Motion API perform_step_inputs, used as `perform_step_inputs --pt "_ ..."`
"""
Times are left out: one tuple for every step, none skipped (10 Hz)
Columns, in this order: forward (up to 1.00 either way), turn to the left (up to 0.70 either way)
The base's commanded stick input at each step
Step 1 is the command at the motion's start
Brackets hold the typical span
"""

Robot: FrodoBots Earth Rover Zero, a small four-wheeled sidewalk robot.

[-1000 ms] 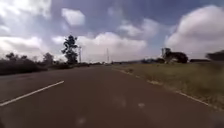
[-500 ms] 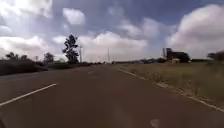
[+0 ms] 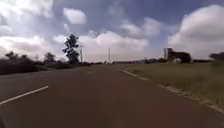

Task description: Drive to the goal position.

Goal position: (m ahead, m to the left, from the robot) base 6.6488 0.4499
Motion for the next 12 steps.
perform_step_inputs --pt "1.0 0.0" --pt "1.0 0.0" --pt "1.0 0.0" --pt "1.0 0.0" --pt "1.0 0.0" --pt "1.0 0.0" --pt "1.0 0.0" --pt "1.0 0.0" --pt "1.0 0.0" --pt "1.0 0.0" --pt "1.0 0.0" --pt "1.0 0.0"
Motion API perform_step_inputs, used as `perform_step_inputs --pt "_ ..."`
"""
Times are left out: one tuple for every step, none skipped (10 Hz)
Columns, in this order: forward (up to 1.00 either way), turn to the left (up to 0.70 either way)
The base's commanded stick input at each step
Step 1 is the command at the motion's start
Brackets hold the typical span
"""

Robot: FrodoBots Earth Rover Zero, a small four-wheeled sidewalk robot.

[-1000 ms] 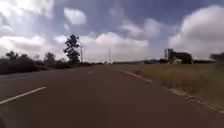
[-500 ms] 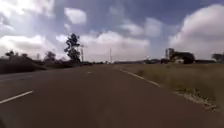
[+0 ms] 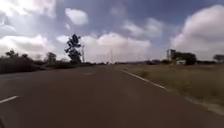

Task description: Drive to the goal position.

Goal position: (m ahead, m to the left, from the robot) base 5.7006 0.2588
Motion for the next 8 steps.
perform_step_inputs --pt "1.0 0.0" --pt "1.0 0.0" --pt "1.0 0.0" --pt "1.0 0.0" --pt "1.0 0.0" --pt "1.0 0.0" --pt "1.0 0.0" --pt "1.0 0.0"
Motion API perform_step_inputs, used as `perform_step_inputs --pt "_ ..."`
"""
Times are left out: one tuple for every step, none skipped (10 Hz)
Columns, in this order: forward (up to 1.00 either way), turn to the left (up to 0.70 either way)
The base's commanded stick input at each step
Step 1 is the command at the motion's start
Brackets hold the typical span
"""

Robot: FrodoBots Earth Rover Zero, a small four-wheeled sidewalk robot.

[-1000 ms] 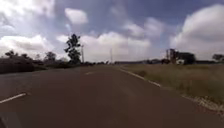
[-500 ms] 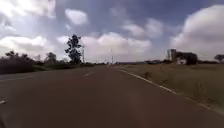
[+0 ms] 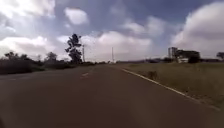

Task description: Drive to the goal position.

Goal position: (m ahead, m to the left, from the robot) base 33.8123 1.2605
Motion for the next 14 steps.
perform_step_inputs --pt "1.0 0.0" --pt "1.0 0.0" --pt "1.0 0.0" --pt "1.0 0.0" --pt "1.0 0.0" --pt "1.0 0.0" --pt "1.0 0.0" --pt "1.0 0.0" --pt "1.0 0.0" --pt "1.0 0.0" --pt "1.0 -0.02" --pt "1.0 -0.11" --pt "1.0 -0.3" --pt "1.0 -0.3"
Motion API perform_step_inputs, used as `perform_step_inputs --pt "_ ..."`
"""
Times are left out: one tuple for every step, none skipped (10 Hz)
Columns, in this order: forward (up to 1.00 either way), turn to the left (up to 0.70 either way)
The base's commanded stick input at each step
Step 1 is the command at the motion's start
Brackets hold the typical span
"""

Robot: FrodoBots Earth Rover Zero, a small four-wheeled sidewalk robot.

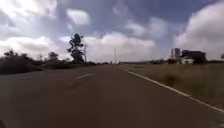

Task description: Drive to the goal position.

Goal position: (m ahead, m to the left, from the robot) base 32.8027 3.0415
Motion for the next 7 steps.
perform_step_inputs --pt "1.0 -0.1" --pt "1.0 0.0" --pt "1.0 0.0" --pt "1.0 0.0" --pt "1.0 0.0" --pt "1.0 0.0" --pt "1.0 0.0"
